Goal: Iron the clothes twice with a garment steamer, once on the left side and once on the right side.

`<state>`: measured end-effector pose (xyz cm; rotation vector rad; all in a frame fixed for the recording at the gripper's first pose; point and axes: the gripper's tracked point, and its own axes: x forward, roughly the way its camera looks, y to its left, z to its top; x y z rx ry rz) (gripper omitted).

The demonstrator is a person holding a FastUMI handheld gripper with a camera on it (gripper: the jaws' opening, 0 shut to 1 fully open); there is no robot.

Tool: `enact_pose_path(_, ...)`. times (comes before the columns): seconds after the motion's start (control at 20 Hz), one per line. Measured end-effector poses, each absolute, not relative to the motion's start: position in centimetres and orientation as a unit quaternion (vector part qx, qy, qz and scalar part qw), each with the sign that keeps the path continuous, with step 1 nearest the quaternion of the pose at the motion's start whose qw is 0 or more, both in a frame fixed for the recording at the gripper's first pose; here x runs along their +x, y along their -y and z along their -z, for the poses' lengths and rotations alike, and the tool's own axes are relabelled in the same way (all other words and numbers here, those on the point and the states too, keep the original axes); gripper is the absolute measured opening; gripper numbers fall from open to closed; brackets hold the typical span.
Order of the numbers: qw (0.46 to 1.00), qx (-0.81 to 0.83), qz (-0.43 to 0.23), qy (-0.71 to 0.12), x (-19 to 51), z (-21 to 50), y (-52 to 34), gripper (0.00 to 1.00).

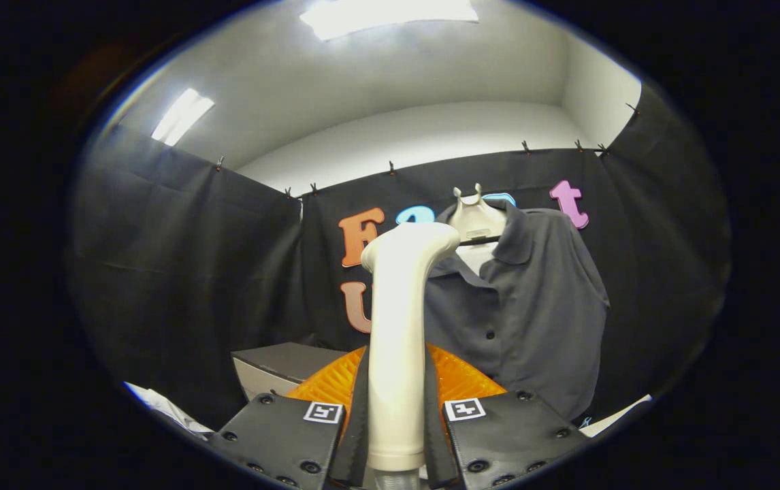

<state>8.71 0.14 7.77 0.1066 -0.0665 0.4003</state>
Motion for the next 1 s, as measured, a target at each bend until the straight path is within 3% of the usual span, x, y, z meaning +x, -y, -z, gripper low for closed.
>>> enact_pose_path(0.4, 0.980, 0.067, -0.184, 0.013, 15.2, -2.1, 1.7, 0.41)
enact_pose_path(1.0, 0.979, 0.074, -0.191, 0.010, 19.9, -1.0, -0.8, 0.41)
